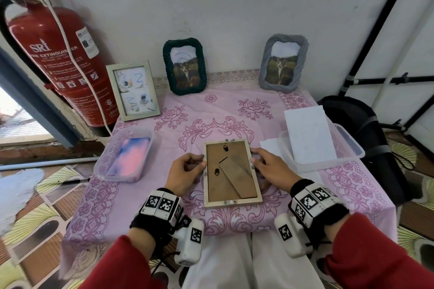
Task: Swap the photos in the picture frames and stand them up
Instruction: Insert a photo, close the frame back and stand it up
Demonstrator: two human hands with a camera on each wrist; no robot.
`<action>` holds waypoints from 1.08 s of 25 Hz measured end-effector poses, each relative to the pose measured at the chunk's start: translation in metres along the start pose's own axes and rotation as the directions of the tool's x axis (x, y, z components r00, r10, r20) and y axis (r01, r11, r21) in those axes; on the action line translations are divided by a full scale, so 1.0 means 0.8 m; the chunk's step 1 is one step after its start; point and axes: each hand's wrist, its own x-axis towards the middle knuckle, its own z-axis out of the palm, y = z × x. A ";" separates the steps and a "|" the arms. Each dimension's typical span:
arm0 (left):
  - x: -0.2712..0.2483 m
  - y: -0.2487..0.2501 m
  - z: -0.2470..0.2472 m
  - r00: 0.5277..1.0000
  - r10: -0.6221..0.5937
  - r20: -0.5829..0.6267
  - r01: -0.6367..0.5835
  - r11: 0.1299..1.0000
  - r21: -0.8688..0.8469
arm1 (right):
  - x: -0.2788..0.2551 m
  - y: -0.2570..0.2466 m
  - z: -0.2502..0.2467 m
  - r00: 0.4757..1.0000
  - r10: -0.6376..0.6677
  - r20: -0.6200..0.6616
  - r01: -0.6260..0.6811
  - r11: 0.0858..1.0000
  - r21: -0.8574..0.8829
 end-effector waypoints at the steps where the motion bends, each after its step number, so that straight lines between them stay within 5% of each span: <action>1: 0.001 0.001 0.000 1.000 -0.004 0.005 0.004 1.000 -0.004 | 0.000 -0.001 0.000 1.000 0.012 0.005 -0.012 1.000 -0.005; 27: 0.007 -0.004 0.004 0.998 0.050 -0.039 -0.044 0.989 0.141 | 0.003 -0.009 0.002 0.994 0.108 0.022 -0.110 0.978 0.174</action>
